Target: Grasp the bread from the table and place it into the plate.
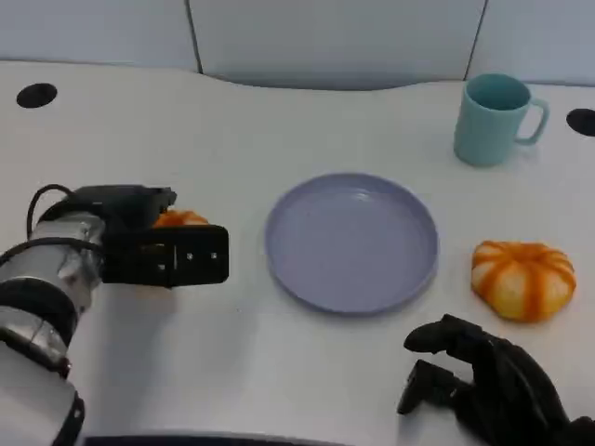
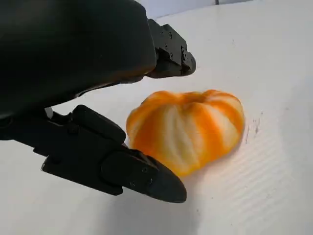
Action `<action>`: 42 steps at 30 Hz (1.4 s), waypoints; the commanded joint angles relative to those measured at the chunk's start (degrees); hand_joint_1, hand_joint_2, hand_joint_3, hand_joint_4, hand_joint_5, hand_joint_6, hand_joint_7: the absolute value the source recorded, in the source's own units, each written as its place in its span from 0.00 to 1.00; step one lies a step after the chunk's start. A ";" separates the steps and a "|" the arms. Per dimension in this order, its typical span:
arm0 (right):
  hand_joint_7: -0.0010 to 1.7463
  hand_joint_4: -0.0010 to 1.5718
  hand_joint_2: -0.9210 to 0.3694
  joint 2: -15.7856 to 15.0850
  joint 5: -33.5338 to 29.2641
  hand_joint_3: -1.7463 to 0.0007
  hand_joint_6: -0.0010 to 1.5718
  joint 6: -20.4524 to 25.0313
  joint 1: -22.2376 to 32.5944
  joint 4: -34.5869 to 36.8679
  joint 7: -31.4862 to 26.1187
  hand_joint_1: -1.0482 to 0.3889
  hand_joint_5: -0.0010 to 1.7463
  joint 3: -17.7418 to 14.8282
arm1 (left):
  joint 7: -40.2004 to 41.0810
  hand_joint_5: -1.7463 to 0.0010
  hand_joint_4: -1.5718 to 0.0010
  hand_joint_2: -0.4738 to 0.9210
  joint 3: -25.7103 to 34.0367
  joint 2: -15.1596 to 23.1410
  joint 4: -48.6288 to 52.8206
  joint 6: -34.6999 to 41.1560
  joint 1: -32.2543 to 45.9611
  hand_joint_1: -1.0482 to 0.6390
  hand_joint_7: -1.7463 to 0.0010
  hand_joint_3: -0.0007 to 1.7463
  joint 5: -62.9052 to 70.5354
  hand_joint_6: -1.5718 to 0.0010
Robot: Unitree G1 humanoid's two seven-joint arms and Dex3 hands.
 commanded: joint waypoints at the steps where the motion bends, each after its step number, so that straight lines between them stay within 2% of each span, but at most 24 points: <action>1: 0.51 0.44 0.00 -0.74 0.26 0.74 0.47 0.94 1.79 -1.22 -0.21 0.37 0.78 -0.04 | -1.12 0.94 0.89 0.92 -1.34 -0.49 1.19 1.13 -0.51 0.18 0.99 0.00 0.21 0.87; 8: 0.51 0.44 0.00 -1.17 0.65 0.73 0.46 2.64 2.99 -3.61 0.01 0.38 0.78 0.05 | -1.60 0.94 0.89 0.90 -1.04 -1.66 1.55 0.92 0.45 0.19 0.99 0.00 -1.26 0.86; 11: 0.51 0.44 0.00 -0.99 0.93 0.74 0.46 3.41 3.45 -4.60 -0.25 0.38 0.79 -0.05 | -1.85 0.92 0.87 0.90 -0.77 -1.86 1.58 1.37 0.92 0.22 0.99 0.00 -1.78 0.86; 13: 0.52 0.44 0.00 -0.90 1.06 0.74 0.46 3.31 3.54 -4.49 -0.06 0.38 0.79 -0.26 | -1.78 0.90 0.83 0.89 -0.96 -2.01 1.81 1.87 1.29 0.26 0.98 0.00 -1.80 0.84; 14: 0.51 0.43 0.00 -0.89 1.14 0.74 0.45 3.13 3.54 -4.34 0.19 0.38 0.79 -0.36 | -1.74 0.88 0.78 0.88 -1.08 -2.04 1.93 2.02 1.46 0.28 0.97 0.00 -1.86 0.81; 16: 0.52 0.43 0.00 -0.90 1.27 0.74 0.45 3.29 3.59 -4.45 0.18 0.39 0.78 -0.47 | -0.17 0.70 0.76 0.86 -1.46 -1.97 2.19 1.79 2.21 0.30 0.95 0.00 -1.64 0.73; 18: 0.52 0.44 0.00 -0.93 0.91 0.73 0.46 4.09 4.10 -6.00 -0.89 0.39 0.78 -0.21 | 1.05 0.48 0.79 0.86 -2.06 -2.01 2.47 2.15 2.68 0.32 0.89 0.00 -1.13 0.63; 19: 0.52 0.44 0.00 -0.94 0.91 0.73 0.46 4.15 4.21 -6.23 -1.01 0.40 0.78 -0.23 | 2.50 0.43 0.81 0.86 -2.63 -1.90 2.54 2.27 3.01 0.33 0.88 0.00 -0.56 0.61; 20: 0.52 0.44 0.00 -0.95 0.96 0.73 0.46 4.20 4.26 -6.33 -1.03 0.40 0.78 -0.28 | 3.52 0.34 0.80 0.86 -3.07 -1.84 2.61 2.33 3.21 0.33 0.81 0.00 -0.19 0.59; 21: 0.52 0.44 0.00 -0.96 1.01 0.73 0.46 4.21 4.26 -6.31 -0.98 0.40 0.78 -0.34 | 4.27 0.28 0.81 0.86 -3.34 -1.81 2.67 2.31 3.33 0.34 0.67 0.00 0.03 0.63; 22: 0.52 0.44 0.00 -0.99 1.05 0.72 0.46 4.18 4.23 -6.24 -0.89 0.40 0.78 -0.41 | 6.66 0.25 0.81 0.86 -3.57 -1.75 2.71 2.52 3.82 0.34 0.61 0.00 0.37 0.65; 23: 0.52 0.44 0.00 -1.05 0.90 0.73 0.46 4.27 4.27 -6.37 -1.10 0.39 0.78 -0.38 | 8.74 0.18 0.78 0.85 -3.51 -1.78 2.79 2.91 4.30 0.36 0.42 0.00 0.39 0.72; 24: 0.52 0.44 0.00 -1.10 0.78 0.73 0.46 4.33 4.29 -6.47 -1.26 0.39 0.78 -0.36 | 10.24 0.08 0.75 0.84 -3.48 -1.81 2.86 3.18 4.63 0.39 0.18 0.00 0.37 0.83; 25: 0.52 0.44 0.00 -1.11 0.84 0.73 0.46 4.41 4.25 -6.47 -1.23 0.39 0.78 -0.40 | 11.74 0.05 0.73 0.84 -3.30 -1.91 2.96 3.71 4.97 0.41 0.09 0.00 0.19 0.85; 27: 0.52 0.44 0.00 -1.25 0.68 0.73 0.45 4.52 4.34 -6.93 -1.35 0.39 0.79 -0.25 | 14.26 0.01 0.65 0.85 -2.95 -1.81 3.05 3.66 5.62 0.47 0.02 0.01 -0.19 0.81; 29: 0.52 0.44 0.00 -1.21 0.76 0.72 0.45 4.19 4.35 -6.87 -1.13 0.39 0.79 -0.27 | 16.98 0.00 0.60 0.87 -2.85 -1.46 3.02 2.81 6.30 0.50 0.00 0.01 -0.26 0.76; 30: 0.52 0.43 0.00 -1.11 0.92 0.73 0.45 3.90 4.29 -6.55 -0.87 0.39 0.79 -0.37 | 18.36 0.00 0.55 0.88 -2.84 -1.28 3.01 2.36 6.64 0.50 0.04 0.02 -0.23 0.72; 32: 0.52 0.43 0.00 -0.98 1.12 0.73 0.44 3.53 4.11 -5.85 -0.51 0.38 0.79 -0.56 | 19.77 0.00 0.52 0.89 -2.81 -1.21 3.13 2.33 6.97 0.51 0.07 0.02 -0.23 0.69; 35: 0.52 0.43 0.00 -0.94 1.23 0.74 0.45 3.64 3.87 -5.19 -0.41 0.38 0.80 -0.74 | 19.62 0.00 0.55 0.98 -1.50 -1.37 3.17 2.23 7.02 0.54 0.01 0.07 -1.55 0.68; 36: 0.52 0.43 0.00 -0.90 1.18 0.75 0.45 3.43 3.81 -4.99 -0.35 0.38 0.79 -0.77 | 19.35 0.00 0.57 0.99 -0.80 -1.44 3.11 2.00 6.96 0.54 0.01 0.07 -2.26 0.69; 38: 0.52 0.43 0.00 -0.76 1.04 0.74 0.45 2.93 3.70 -4.64 -0.26 0.38 0.79 -0.82 | 19.79 0.00 0.59 0.97 0.38 -1.41 2.90 0.94 7.03 0.53 0.06 0.07 -3.46 0.66; 42: 0.52 0.43 0.00 -0.72 0.77 0.74 0.45 2.88 3.32 -4.41 -0.54 0.38 0.79 -0.68 | 20.39 0.00 0.57 0.98 3.59 -1.54 2.44 -0.89 6.71 0.52 0.00 0.08 -6.63 0.69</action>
